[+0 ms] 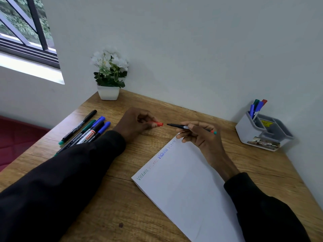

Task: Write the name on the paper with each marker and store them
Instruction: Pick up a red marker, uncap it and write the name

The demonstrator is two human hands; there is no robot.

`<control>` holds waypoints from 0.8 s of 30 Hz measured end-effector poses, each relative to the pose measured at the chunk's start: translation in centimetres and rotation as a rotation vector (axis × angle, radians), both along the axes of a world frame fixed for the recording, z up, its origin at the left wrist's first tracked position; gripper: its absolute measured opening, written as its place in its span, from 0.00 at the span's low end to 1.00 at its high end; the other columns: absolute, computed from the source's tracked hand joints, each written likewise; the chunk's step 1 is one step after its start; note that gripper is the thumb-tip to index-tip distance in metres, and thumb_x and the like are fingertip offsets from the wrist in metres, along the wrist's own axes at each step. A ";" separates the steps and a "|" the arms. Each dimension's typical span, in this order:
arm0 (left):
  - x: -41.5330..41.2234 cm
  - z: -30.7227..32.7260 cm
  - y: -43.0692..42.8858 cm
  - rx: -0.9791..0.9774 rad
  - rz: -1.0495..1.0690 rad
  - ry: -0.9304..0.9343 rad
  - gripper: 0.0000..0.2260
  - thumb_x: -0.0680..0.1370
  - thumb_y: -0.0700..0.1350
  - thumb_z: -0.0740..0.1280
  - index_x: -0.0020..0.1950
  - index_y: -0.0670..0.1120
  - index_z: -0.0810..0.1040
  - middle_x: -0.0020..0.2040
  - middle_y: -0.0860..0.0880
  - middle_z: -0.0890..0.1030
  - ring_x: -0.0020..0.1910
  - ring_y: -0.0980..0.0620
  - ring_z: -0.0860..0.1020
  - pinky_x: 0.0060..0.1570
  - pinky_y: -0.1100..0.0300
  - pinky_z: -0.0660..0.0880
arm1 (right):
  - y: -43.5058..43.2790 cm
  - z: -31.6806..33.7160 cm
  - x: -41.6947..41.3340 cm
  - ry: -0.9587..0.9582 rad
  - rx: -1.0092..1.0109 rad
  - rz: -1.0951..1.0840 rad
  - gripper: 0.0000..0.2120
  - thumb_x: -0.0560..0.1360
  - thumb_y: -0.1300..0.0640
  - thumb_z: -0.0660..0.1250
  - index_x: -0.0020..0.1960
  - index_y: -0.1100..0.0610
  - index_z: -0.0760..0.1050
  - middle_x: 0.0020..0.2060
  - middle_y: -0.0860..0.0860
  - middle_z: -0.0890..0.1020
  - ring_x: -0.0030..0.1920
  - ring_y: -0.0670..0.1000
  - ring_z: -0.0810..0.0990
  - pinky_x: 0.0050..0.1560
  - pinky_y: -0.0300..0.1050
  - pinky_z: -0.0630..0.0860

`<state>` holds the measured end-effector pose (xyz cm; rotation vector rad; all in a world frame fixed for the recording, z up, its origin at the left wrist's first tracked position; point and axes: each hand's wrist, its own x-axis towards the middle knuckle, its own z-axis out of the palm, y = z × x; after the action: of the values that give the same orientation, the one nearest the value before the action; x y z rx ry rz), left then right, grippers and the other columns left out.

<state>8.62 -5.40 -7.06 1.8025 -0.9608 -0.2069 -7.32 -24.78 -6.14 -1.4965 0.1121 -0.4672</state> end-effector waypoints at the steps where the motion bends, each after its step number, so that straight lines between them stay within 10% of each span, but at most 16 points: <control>1: 0.0 0.0 0.0 -0.014 -0.005 0.020 0.07 0.74 0.38 0.73 0.51 0.44 0.84 0.45 0.50 0.85 0.45 0.56 0.81 0.43 0.74 0.75 | 0.0 0.0 0.0 -0.005 0.004 -0.004 0.12 0.77 0.64 0.67 0.55 0.70 0.83 0.47 0.69 0.86 0.41 0.63 0.87 0.40 0.46 0.83; 24: -2.0 1.0 -0.5 -0.180 -0.060 0.107 0.08 0.71 0.38 0.74 0.50 0.42 0.85 0.43 0.49 0.86 0.43 0.53 0.83 0.43 0.70 0.78 | 1.6 0.4 0.1 -0.067 -0.256 -0.111 0.05 0.76 0.67 0.74 0.50 0.69 0.85 0.38 0.63 0.87 0.35 0.61 0.86 0.38 0.47 0.82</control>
<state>6.59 -5.86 -6.04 1.5840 -0.9284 -0.2448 -7.24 -23.20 -5.70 -1.7289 0.0849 -0.6391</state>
